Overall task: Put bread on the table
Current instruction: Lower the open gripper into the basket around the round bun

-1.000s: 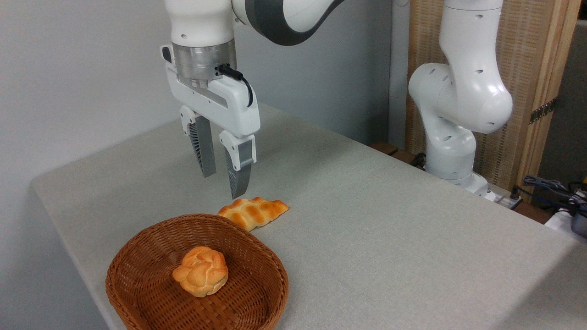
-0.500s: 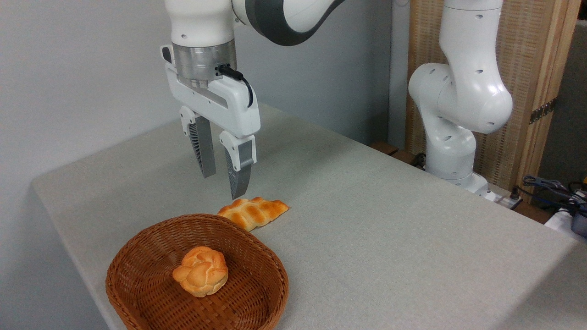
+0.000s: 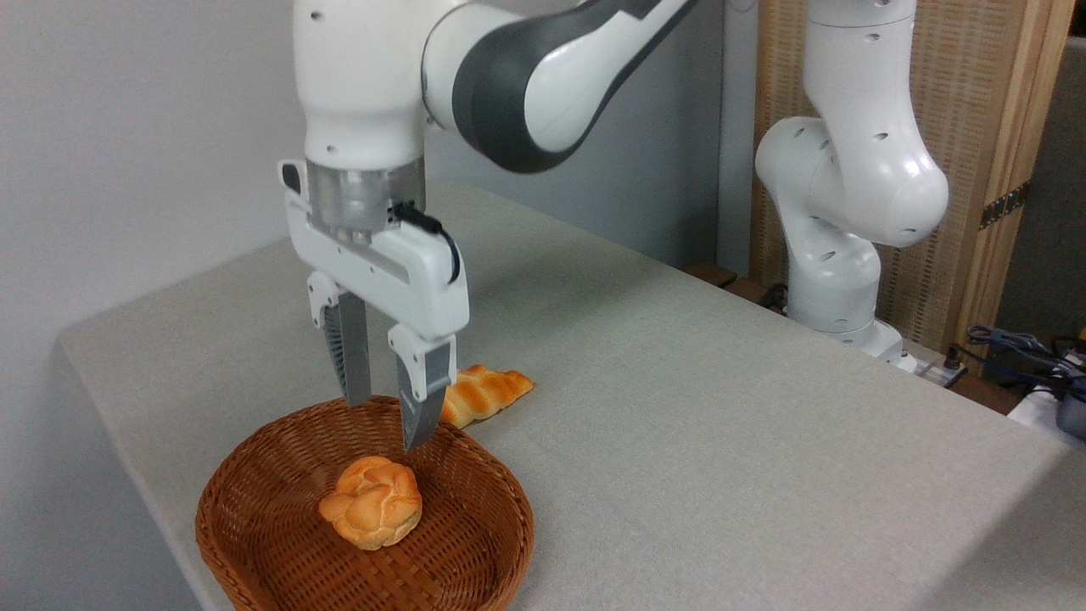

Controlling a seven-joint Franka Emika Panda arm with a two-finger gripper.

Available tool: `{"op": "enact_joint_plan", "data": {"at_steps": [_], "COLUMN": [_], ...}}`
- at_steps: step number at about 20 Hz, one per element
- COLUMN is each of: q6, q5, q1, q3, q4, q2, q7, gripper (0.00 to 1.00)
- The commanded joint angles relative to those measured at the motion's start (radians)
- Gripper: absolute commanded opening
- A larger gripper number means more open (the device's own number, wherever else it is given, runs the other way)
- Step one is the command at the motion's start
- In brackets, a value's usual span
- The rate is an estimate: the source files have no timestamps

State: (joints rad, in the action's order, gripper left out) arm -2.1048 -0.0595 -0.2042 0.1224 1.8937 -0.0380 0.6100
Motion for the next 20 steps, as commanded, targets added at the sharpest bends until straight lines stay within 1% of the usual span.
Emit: {"op": "enact_joint_plan", "data": {"at_steps": [1,6,10,14,20], "q6": [-0.067,-0.093,-0.118,-0.150,-0.153], "q5": [0.010,0.012,0.012,0.012,0.013], "q1": [-0.009,-0.007,-0.004,-0.003,-0.003], "q3": [0.019,0.019,0.020,0.020,0.020], "q4": [0.001,0.001,0.001,0.001,0.001], "q2": [-0.031,-0.071,-0.121,-0.146,-0.160], "q7": [-0.003,-0.001,0.011,0.014,0.017], "gripper": [1.00,1.00,1.00,1.00,0.99]}}
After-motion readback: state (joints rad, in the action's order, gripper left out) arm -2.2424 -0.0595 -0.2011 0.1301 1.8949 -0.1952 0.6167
